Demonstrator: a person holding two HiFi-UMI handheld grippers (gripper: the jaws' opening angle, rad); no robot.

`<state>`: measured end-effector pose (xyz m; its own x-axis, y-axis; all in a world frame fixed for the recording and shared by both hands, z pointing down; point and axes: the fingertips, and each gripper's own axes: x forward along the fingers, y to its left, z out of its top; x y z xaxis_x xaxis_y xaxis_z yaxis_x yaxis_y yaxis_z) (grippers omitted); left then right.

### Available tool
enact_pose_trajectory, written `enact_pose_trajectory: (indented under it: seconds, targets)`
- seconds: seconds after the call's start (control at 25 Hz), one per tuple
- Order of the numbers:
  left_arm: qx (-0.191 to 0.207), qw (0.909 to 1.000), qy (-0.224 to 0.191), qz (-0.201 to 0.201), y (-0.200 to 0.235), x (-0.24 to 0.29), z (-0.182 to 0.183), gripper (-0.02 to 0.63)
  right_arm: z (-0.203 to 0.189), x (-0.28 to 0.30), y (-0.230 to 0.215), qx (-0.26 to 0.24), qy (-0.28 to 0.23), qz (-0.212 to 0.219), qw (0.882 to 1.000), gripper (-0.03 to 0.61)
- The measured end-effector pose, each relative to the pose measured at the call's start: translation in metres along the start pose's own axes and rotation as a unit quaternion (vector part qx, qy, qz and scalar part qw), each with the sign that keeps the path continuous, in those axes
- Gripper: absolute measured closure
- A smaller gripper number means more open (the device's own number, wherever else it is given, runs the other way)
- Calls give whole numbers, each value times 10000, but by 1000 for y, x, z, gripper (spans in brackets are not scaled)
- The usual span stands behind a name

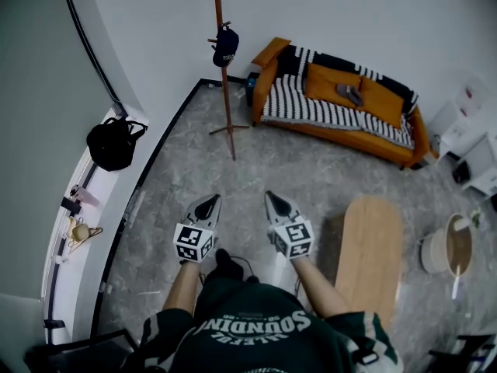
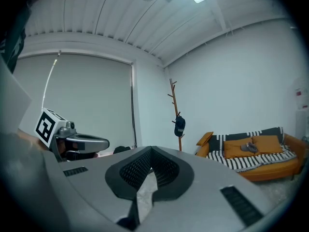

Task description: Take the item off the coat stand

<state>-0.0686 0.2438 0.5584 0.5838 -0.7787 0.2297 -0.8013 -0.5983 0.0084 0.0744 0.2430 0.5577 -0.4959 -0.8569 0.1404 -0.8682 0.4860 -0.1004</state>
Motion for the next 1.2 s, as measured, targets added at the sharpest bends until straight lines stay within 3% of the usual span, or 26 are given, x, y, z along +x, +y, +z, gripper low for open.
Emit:
enact_pose_trajectory:
  seconds: [0.28, 0.52, 0.72, 1.2]
  targets:
    - [1, 10000, -60, -26, 18, 30, 11, 614, 4, 23, -13, -48, 93, 45, 9999, 580]
    - [-67, 10000, -70, -8, 58, 76, 15, 614, 7, 79, -37, -36, 212, 93, 9997, 580]
    - [-171, 9998, -36, 22, 106, 119, 19, 614, 16, 141, -56, -37, 192, 110, 9997, 580]
    - [-72, 9999, -81, -26, 255, 238, 77, 614, 75, 320, -107, 90, 229, 30, 9997, 580]
